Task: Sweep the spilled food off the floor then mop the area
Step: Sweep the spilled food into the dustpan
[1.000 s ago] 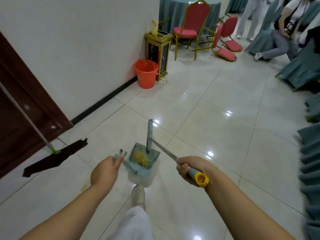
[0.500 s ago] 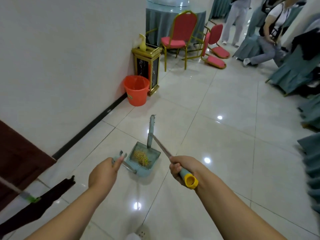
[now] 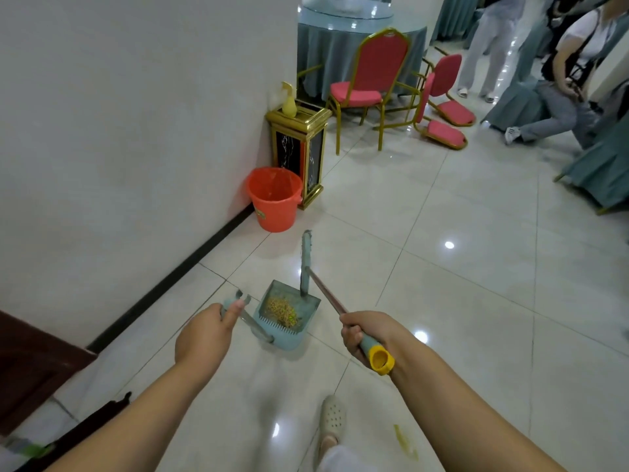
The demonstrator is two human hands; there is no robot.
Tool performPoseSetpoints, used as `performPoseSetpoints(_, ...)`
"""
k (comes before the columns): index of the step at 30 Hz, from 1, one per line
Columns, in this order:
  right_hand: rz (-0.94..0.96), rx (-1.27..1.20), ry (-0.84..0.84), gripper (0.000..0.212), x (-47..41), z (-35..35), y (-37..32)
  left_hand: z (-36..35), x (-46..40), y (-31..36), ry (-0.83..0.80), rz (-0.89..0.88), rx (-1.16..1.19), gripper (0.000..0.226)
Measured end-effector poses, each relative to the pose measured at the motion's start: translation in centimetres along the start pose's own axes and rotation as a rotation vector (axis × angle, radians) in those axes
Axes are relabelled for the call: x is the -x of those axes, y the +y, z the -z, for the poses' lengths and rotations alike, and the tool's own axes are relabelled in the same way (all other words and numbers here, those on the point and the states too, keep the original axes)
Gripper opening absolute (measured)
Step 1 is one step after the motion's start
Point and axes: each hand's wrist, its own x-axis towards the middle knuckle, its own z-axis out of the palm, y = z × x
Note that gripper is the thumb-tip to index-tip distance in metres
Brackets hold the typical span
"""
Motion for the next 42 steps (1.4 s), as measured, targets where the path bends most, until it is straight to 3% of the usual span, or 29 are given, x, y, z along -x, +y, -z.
performPoseSetpoints(7, -0.011, 0.036, -0.050, 0.011, -5.5, -1.5, -13.4, -1.7, -11.0, 7.5, 0.037, 0.110, -0.002, 0.072)
performPoseSetpoints(13, 0.019, 0.112, -0.068, 0.016, -9.2, -3.7, -23.0, -2.4, -18.9, 11.3, 0.043, 0.214, 0.071, 0.041)
performPoseSetpoints(19, 0.126, 0.190, -0.096, 0.017, -11.7, -8.2, -29.7, -0.3, -27.0, 13.1, 0.127, 0.185, 0.109, 0.044)
performPoseSetpoints(31, 0.298, 0.433, -0.020, 0.007, -17.7, -21.0, -38.8, 5.3, -46.4, 11.7, 0.083, 0.178, 0.499, 0.049)
performPoseSetpoints(42, 0.335, 0.483, 0.064, 0.003, -21.6, -26.8, -41.9, 9.7, -57.7, 11.5, 0.125, -0.014, 0.197, 0.042)
